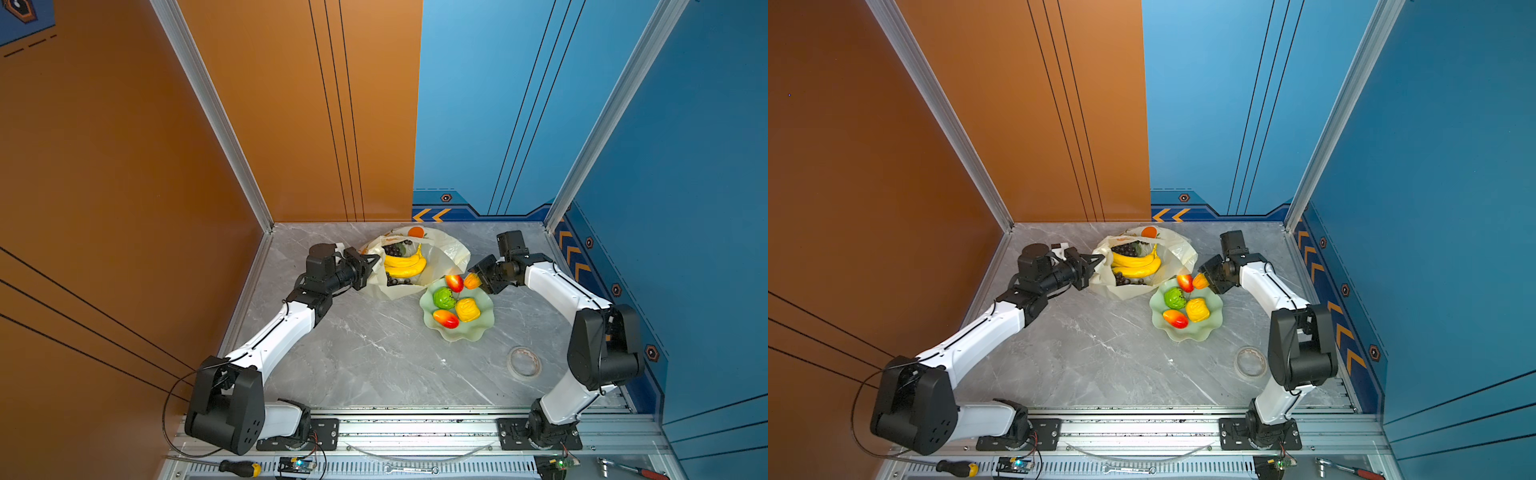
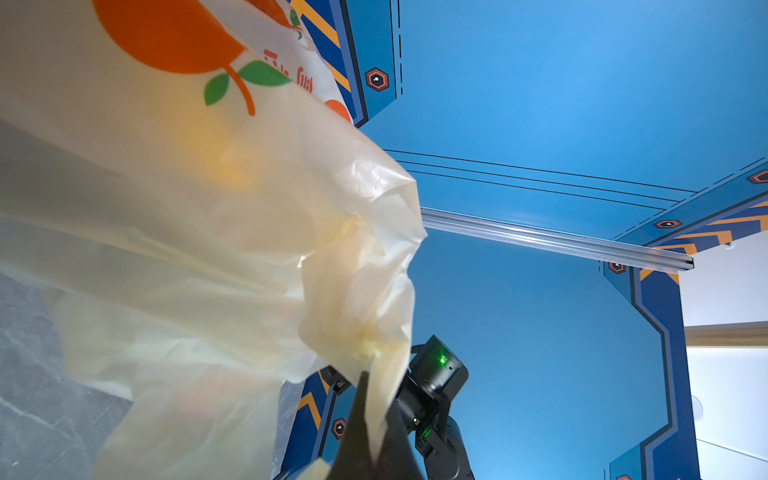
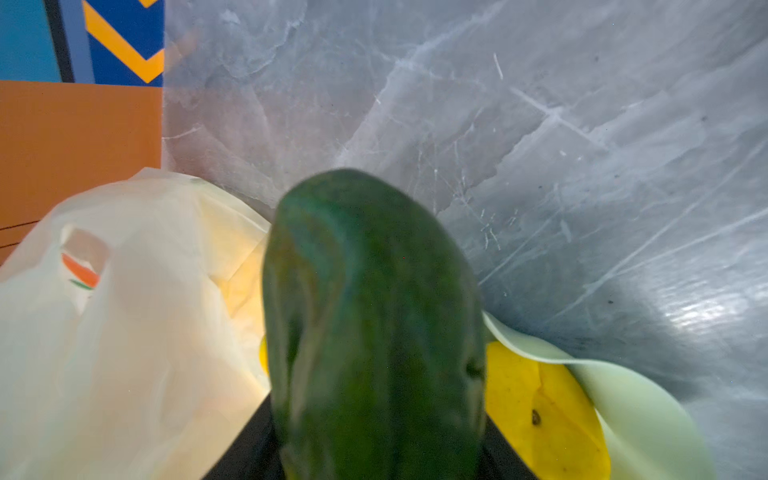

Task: Place the fruits into the plastic bag
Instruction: 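Lift the cucumber with the right gripper and carry it toward the bag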

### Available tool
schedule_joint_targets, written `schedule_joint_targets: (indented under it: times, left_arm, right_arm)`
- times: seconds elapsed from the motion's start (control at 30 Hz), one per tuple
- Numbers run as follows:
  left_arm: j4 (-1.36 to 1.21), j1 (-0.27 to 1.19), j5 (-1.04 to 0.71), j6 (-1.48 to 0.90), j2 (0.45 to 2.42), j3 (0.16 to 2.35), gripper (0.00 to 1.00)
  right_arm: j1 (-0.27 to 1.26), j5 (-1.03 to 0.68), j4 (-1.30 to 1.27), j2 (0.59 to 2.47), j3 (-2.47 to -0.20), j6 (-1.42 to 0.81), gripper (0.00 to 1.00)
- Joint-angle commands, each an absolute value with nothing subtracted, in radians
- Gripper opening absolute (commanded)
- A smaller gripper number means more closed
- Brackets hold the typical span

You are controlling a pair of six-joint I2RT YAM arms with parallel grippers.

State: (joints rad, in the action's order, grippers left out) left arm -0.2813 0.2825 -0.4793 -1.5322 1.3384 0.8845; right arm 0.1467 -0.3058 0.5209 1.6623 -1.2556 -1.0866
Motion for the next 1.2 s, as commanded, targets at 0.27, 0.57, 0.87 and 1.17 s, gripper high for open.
schedule_joint_targets:
  times: [0.27, 0.57, 0.87, 1.17]
  left_arm:
    - [-0.299, 0.311, -0.471, -1.523, 1.338, 0.878, 0.00]
    - [-0.298, 0.328, -0.469, -1.523, 1.340, 0.880, 0.00]
    - [-0.295, 0.331, -0.477, -1.528, 1.336, 0.881, 0.00]
    - [-0.285, 0.331, -0.482, -1.528, 1.321, 0.876, 0.00]
  right_arm:
    - [0.156, -0.137, 0.699, 1.464, -1.378, -0.620, 0.51]
    - [0.251, -0.130, 0.643, 1.314, -1.411, -0.221, 0.50]
    - [0.486, -0.054, 0.500, 1.234, -1.323, 0.303, 0.48]
    - [0.679, 0.079, 0.373, 1.271, -1.226, 0.835, 0.48]
